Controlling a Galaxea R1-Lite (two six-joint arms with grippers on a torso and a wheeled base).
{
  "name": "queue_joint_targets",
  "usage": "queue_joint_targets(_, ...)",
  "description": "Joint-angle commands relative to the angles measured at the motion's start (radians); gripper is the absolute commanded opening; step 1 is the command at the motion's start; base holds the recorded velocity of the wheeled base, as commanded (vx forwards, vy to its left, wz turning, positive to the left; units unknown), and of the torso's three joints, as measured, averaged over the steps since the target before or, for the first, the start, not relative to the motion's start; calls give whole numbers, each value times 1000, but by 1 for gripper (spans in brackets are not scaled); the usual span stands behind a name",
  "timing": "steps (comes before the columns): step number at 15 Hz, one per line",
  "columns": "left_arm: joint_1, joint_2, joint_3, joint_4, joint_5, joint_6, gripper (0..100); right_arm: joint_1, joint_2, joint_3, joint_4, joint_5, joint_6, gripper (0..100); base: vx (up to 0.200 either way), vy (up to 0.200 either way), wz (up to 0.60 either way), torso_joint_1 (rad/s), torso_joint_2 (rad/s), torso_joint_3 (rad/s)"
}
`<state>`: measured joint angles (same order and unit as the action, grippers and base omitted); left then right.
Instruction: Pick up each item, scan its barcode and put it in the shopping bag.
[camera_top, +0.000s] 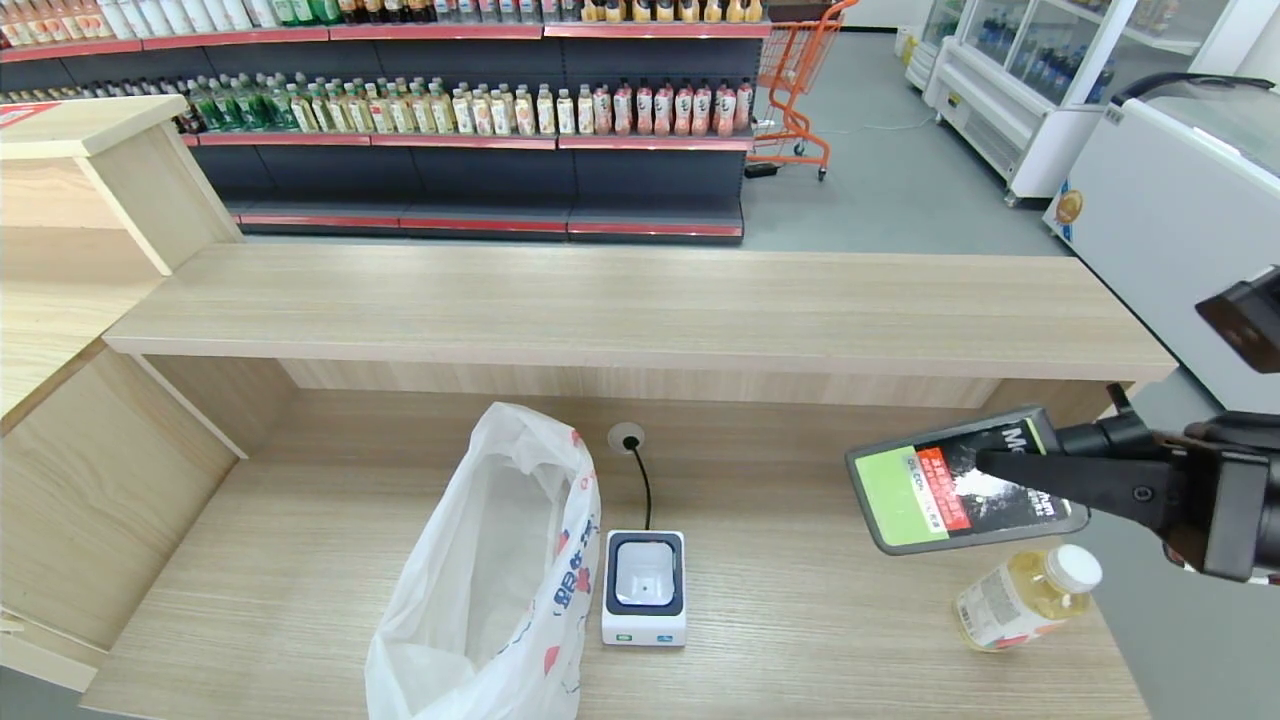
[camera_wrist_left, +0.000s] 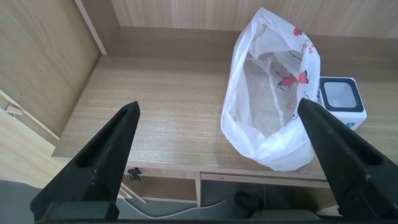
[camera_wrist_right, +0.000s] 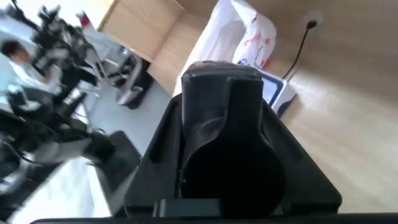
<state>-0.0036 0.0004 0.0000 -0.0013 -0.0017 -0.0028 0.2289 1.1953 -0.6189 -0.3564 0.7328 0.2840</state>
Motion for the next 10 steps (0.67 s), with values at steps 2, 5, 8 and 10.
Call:
queue_joint_targets(2, 1, 0, 0, 0, 0, 0, 100, 10, 89, 2, -7, 5, 172, 0, 0, 0, 0, 0, 0, 0)
queue_joint_targets(5, 1, 0, 0, 0, 0, 1, 100, 12, 141, 34, -79, 14, 228, 0, 0, 0, 0, 0, 0, 0)
queue_joint_targets(8, 1, 0, 0, 0, 0, 0, 100, 12, 135, 53, -96, 40, 276, 0, 0, 0, 0, 0, 0, 0)
queue_joint_targets(10, 1, 0, 0, 0, 0, 1, 100, 10, 125, 77, -96, 56, 276, 0, 0, 0, 0, 0, 0, 0)
